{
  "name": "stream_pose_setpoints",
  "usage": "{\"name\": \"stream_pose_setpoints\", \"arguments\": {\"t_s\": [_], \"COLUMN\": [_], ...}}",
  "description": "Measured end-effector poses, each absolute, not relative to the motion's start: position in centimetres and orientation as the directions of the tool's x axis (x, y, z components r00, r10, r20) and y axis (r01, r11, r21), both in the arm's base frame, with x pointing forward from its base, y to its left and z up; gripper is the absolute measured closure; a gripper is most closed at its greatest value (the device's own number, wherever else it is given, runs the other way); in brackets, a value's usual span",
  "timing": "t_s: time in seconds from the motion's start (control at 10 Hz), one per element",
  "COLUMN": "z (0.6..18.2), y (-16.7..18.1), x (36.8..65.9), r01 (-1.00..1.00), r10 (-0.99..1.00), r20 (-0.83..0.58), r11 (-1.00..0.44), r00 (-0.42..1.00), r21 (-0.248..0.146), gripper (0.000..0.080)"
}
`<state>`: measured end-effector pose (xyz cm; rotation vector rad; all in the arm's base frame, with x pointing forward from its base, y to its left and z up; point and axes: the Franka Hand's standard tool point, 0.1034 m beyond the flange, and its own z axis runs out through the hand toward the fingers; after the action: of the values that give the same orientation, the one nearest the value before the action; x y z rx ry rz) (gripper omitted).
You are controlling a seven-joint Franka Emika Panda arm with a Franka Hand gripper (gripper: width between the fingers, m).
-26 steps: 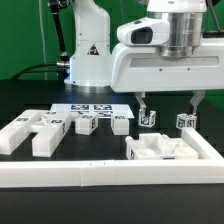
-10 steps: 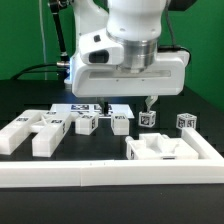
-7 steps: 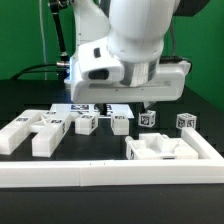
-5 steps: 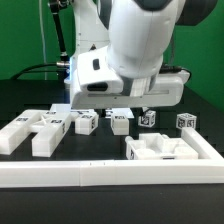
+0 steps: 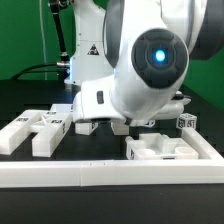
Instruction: Assemble chair
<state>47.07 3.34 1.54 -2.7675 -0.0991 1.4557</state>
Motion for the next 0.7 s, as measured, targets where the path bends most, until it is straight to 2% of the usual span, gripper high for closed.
{"name": "stream_pose_setpoints", "arguments": {"t_s": [0.4,0.5,0.7], "z": [0.5,0.4,0.4], "y": [2.9,2.9,2.9], "x": [45.9,45.8,45.8], "r01": [0.039,0.039,0.039], "r10": [0.047,0.047,0.047], "r20": [-0.828,-0.828,-0.828], "r11": [-0.999,-0.999,-0.999], "r00": [0.559,0.559,0.558], "r21": [-0.03,-0.03,-0.031], "gripper": [0.0151,0.0193,0.048]}}
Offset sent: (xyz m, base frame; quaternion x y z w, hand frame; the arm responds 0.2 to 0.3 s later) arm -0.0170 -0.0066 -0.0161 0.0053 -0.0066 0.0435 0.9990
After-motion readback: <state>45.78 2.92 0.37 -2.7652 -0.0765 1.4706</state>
